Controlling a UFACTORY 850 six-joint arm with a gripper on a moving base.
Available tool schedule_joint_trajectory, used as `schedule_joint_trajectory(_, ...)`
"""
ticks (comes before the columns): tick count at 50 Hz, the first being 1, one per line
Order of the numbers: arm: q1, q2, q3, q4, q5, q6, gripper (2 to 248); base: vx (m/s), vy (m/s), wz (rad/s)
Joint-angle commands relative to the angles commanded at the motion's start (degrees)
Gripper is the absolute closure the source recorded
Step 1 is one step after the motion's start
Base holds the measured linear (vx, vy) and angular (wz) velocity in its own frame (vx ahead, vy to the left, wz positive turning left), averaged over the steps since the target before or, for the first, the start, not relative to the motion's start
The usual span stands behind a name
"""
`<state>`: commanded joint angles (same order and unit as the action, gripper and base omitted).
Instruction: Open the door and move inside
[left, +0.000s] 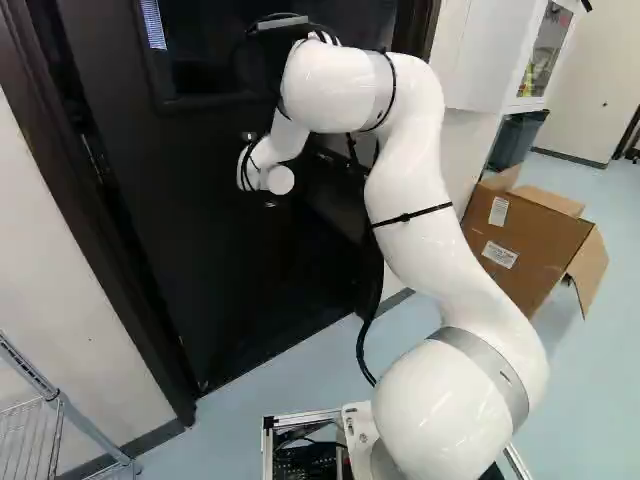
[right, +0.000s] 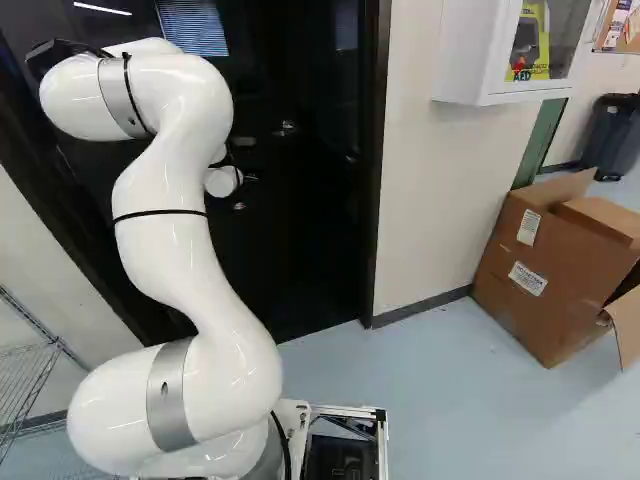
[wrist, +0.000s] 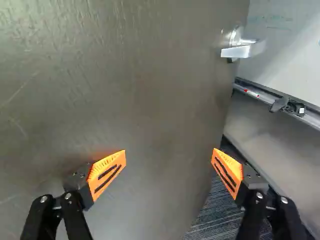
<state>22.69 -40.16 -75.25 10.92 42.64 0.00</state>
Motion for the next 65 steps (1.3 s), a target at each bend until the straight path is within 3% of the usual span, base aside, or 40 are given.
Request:
schedule_joint_trajectory(14, 0.37, 0.27, 0.37, 0.0, 0.0, 0.0, 3, 0.0, 0.0, 0.0)
schedule_joint_trajectory(44, -2.11, 7.43, 10.05, -0.11, 0.0, 0.0, 3, 0.0, 0.0, 0.0)
schedule_joint_trajectory(65, -3.21, 13.13, 17.47, -2.05, 0.0, 0.0, 3, 0.0, 0.0, 0.0)
